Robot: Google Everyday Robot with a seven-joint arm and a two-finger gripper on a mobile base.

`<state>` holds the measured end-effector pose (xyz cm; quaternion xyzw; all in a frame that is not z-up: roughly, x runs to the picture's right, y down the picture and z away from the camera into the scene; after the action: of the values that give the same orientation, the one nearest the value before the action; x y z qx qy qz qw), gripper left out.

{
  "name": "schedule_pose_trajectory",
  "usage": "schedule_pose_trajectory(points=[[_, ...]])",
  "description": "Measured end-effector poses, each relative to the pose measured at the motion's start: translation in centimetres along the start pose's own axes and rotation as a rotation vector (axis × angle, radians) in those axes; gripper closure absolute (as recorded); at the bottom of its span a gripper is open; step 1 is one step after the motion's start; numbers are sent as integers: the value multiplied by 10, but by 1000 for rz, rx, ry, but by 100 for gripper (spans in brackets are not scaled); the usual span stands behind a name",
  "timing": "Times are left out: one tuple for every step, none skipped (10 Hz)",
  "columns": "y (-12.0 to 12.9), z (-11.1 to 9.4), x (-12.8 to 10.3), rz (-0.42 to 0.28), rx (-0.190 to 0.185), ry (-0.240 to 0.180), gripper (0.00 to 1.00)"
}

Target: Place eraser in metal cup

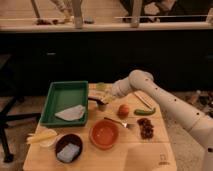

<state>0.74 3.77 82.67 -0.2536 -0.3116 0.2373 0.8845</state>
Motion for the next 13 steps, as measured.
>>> schedule_pose_trajectory(points=[[0,-1,2,4,0,1,100],[-1,-2,5,9,2,1,100],[-1,-3,5,10,4,1,98],[-1,-3,5,10,3,1,90],[-1,-2,4,8,1,1,81],[-1,-1,3,7,0,0,70],[-1,-1,4,8,1,0,61],[-1,-1,4,8,1,0,50],[-1,-1,4,8,1,1,40],[-1,-1,4,8,1,0,32],[-1,-1,4,8,1,0,23],[-1,-1,4,8,1,0,20],[-1,-1,4,8,1,0,20]])
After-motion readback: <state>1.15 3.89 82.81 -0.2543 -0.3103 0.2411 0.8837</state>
